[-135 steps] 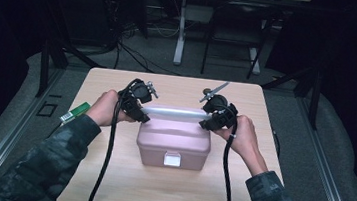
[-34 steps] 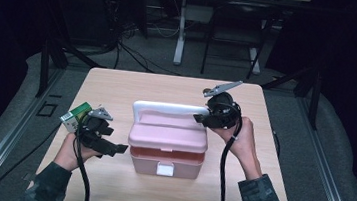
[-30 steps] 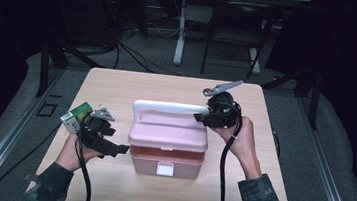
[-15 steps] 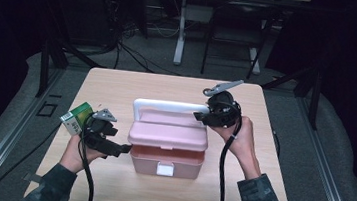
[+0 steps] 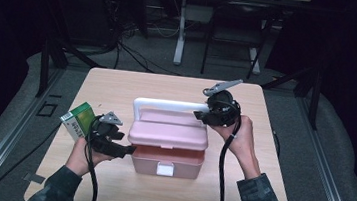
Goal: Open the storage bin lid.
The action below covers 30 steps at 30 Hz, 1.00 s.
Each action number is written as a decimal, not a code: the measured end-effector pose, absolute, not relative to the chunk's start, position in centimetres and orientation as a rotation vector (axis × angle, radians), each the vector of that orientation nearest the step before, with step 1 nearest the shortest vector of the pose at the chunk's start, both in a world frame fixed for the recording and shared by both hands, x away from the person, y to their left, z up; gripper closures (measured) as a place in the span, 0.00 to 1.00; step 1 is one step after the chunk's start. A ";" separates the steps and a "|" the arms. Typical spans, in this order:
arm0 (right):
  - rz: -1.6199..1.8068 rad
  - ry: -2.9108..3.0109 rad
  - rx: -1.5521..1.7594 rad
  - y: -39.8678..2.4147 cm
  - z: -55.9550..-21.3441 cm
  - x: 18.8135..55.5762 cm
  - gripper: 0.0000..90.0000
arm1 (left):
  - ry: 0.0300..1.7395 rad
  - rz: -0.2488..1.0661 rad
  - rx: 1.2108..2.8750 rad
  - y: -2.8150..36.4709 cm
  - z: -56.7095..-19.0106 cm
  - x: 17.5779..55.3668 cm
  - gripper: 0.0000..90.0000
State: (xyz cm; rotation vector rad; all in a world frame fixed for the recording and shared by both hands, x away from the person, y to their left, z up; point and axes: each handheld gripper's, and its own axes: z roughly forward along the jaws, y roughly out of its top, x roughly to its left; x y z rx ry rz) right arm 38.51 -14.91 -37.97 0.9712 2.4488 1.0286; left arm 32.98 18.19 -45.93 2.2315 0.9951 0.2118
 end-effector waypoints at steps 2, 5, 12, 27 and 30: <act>1.023 2.446 0.972 -14.9 -37.9 38.5 0.77 | 0.992 0.202 2.229 18.1 -46.0 32.9 0.42; 1.013 2.440 0.963 -14.8 -37.9 38.5 0.78 | 0.985 0.203 2.222 17.9 -46.1 32.7 0.46; 1.004 2.424 0.961 -14.8 -37.9 38.6 0.78 | 0.965 0.202 2.216 17.6 -46.2 32.4 0.59; 1.016 2.415 0.977 -15.0 -37.4 39.8 0.77 | 0.972 0.205 2.201 17.5 -46.4 32.2 0.65; 1.003 2.416 0.964 -15.0 -37.0 40.1 0.77 | 0.973 0.207 2.201 17.5 -46.4 32.2 0.65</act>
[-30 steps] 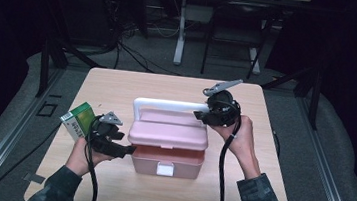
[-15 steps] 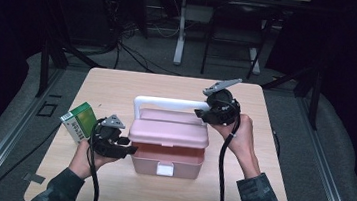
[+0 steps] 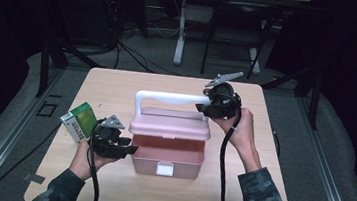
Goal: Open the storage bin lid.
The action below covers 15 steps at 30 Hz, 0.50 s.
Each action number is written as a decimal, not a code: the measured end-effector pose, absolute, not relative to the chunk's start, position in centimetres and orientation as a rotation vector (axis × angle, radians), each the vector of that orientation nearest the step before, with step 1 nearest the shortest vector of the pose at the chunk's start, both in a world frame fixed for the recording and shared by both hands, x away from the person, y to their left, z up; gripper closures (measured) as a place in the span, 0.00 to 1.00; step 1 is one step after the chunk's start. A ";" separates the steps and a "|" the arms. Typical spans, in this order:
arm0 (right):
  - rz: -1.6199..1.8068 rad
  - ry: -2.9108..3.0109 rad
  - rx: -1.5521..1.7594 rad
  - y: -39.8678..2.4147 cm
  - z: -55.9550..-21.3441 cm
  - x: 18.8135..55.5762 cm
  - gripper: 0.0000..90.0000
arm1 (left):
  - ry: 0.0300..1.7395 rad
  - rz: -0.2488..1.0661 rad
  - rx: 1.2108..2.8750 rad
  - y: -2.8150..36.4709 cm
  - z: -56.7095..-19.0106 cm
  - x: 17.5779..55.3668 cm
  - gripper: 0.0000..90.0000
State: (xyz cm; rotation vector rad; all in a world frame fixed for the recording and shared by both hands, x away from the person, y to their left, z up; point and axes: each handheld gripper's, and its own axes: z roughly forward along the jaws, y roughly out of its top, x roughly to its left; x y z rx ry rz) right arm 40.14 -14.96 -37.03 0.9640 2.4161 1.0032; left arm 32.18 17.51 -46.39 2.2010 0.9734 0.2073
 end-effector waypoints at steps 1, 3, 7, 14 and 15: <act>1.002 2.417 0.977 -14.9 -36.9 40.2 0.77 | 0.974 0.208 2.201 17.5 -46.4 32.2 0.65; 0.995 2.420 0.974 -14.9 -36.7 40.7 0.76 | 0.973 0.208 2.201 17.5 -46.4 32.2 0.65; 1.002 2.428 0.981 -15.0 -36.5 41.2 0.76 | 0.975 0.210 2.201 17.5 -46.4 32.2 0.65; 1.019 2.441 0.997 -15.1 -36.3 42.4 0.76 | 0.975 0.209 2.203 17.5 -46.4 32.2 0.65; 1.021 2.438 1.001 -15.1 -36.3 42.5 0.75 | 0.975 0.211 2.201 17.5 -46.4 32.2 0.65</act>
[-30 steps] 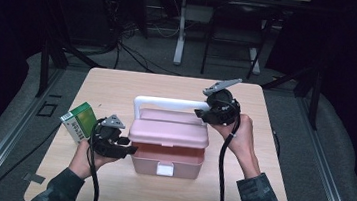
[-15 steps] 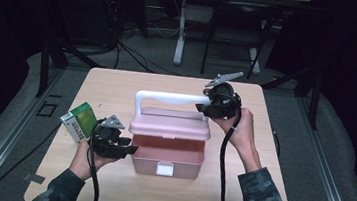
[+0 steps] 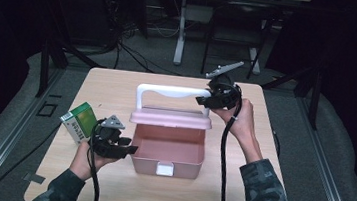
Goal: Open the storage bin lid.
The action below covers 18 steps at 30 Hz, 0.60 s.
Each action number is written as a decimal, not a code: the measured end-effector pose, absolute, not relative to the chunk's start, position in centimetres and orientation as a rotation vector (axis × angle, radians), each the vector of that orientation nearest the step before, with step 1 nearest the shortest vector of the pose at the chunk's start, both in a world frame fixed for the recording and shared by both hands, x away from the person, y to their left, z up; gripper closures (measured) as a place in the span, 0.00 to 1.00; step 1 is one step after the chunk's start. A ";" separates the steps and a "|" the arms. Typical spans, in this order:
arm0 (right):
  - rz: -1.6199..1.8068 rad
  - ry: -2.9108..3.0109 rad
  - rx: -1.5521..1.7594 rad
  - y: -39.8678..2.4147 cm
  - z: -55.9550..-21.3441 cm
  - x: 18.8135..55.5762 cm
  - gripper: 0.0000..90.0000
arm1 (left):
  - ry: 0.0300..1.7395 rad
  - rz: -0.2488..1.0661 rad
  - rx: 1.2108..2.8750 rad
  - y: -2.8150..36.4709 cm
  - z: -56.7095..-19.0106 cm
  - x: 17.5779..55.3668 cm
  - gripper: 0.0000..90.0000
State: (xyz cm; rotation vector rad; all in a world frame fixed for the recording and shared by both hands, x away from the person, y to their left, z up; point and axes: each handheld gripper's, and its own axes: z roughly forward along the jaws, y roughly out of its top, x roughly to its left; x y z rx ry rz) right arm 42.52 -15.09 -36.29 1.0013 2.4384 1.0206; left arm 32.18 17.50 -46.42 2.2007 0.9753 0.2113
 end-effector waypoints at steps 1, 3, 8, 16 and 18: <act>1.019 2.441 1.010 -15.1 -36.2 42.7 0.75 | 0.975 0.211 2.201 17.5 -46.4 32.2 0.65; 1.020 2.439 1.015 -15.1 -36.2 43.1 0.75 | 0.975 0.211 2.201 17.5 -46.4 32.2 0.65; 1.024 2.442 1.023 -15.1 -36.2 43.8 0.75 | 0.974 0.211 2.203 17.5 -46.4 32.2 0.65; 1.009 2.456 1.064 -15.0 -36.0 44.8 0.74 | 0.973 0.211 2.204 17.5 -46.4 32.2 0.65; 1.006 2.459 1.077 -15.0 -36.0 45.2 0.74 | 0.972 0.211 2.204 17.5 -46.4 32.2 0.65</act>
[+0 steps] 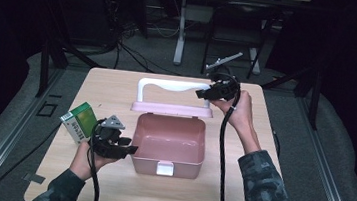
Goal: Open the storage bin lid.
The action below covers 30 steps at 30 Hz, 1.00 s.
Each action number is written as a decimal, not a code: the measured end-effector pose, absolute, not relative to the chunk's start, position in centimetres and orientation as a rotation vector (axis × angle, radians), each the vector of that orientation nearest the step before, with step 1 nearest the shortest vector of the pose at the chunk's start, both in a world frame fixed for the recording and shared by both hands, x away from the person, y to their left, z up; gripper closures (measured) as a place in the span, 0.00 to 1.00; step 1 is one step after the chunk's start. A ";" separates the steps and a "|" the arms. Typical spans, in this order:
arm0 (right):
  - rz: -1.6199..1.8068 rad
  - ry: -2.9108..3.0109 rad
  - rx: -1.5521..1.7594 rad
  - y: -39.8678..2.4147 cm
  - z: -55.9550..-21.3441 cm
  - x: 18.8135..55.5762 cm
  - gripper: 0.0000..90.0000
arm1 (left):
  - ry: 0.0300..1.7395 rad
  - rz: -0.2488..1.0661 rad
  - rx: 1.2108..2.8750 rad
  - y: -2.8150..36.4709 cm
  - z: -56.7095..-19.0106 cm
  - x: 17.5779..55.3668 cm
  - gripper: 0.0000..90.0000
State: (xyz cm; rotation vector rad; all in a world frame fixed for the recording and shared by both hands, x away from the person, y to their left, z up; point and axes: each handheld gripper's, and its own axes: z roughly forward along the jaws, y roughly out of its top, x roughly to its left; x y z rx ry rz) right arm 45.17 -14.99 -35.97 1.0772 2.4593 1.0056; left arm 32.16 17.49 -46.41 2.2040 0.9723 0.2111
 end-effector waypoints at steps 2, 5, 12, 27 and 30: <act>1.004 2.459 1.086 -14.9 -36.0 45.4 0.74 | 0.971 0.211 2.205 17.5 -46.4 32.2 0.65; 0.999 2.467 1.096 -15.0 -36.0 45.8 0.74 | 0.970 0.211 2.205 17.5 -46.4 32.2 0.65; 0.997 2.487 1.132 -15.0 -36.0 46.7 0.73 | 0.963 0.207 2.204 17.5 -46.5 32.3 0.63; 0.992 2.515 1.196 -15.0 -36.1 47.9 0.73 | 0.951 0.230 2.213 18.4 -45.0 32.6 0.27; 0.992 2.516 1.194 -15.0 -36.1 47.9 0.73 | 0.956 0.272 2.197 18.6 -44.2 32.8 0.21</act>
